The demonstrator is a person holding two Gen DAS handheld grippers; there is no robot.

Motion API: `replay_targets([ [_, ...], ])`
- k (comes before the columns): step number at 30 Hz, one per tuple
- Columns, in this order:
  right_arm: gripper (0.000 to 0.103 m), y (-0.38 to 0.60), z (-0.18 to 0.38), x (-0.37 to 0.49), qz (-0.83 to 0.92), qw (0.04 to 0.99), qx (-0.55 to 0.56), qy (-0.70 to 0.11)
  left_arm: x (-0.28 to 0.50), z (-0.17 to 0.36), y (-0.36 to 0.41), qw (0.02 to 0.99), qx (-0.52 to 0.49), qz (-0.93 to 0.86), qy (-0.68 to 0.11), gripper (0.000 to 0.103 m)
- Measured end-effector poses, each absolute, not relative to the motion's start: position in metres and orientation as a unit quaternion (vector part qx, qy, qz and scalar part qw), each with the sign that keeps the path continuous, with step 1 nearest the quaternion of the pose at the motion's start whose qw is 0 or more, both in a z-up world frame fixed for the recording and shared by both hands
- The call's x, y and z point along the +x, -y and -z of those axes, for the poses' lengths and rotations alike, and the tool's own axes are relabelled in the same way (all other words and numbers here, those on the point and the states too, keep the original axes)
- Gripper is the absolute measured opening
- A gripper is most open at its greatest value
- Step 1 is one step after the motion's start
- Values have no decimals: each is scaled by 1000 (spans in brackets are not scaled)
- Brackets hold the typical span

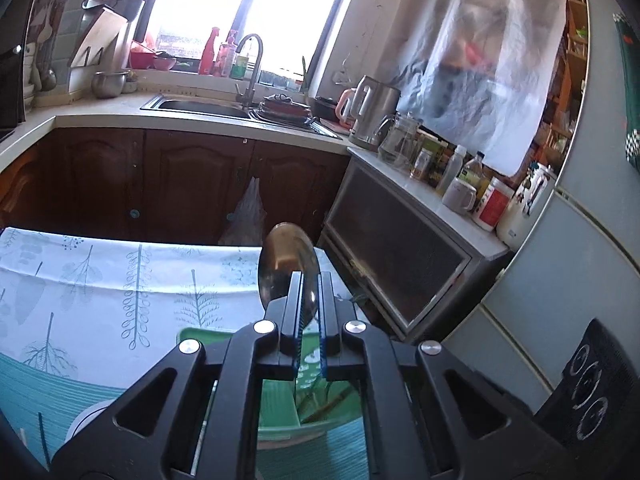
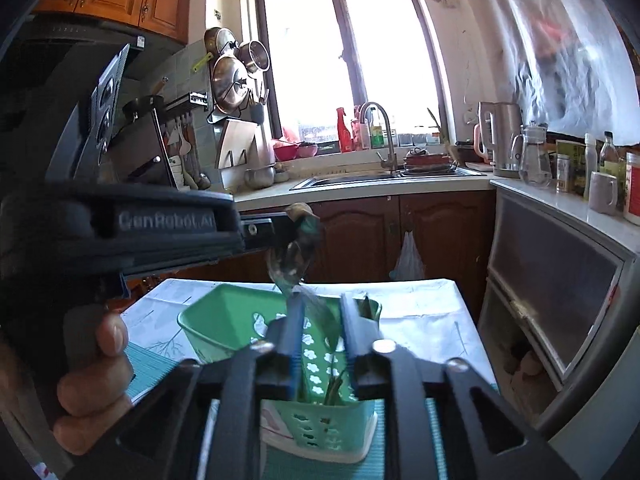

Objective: Organize utensils
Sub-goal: 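Carry the spoon in the left tool to the green holder while the right tool carries its spoon, then open the left tool over the holder while the right tool releases its spoon inside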

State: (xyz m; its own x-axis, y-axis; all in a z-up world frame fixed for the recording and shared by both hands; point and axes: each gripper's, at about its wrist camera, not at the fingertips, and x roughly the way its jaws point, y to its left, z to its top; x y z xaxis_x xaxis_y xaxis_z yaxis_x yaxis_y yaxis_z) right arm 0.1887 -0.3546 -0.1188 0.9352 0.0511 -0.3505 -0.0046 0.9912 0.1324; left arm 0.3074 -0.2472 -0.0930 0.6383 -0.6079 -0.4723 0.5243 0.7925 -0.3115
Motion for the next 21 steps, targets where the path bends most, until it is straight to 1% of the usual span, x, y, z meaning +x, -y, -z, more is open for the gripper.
replay_targets([
  [7,25,351,111,171,-7,982,59,-178,283,86,238,896,-61,319,-304,3],
  [9,25,349,109,166,-3,982,56,-180,274,83,233,895,-56,316,-310,4],
  [11,25,346,106,159,-2,982,58,-182,263,80,227,894,-52,311,-317,10],
  [13,25,344,105,153,-1,980,64,-188,253,78,217,895,-52,303,-322,22],
  [14,25,343,105,150,-2,979,68,-191,245,77,211,896,-51,297,-325,26],
  [16,25,340,104,143,-2,977,74,-198,231,75,199,898,-54,291,-327,36],
  [21,25,327,105,120,-8,971,91,-223,193,78,164,899,-47,266,-344,46],
])
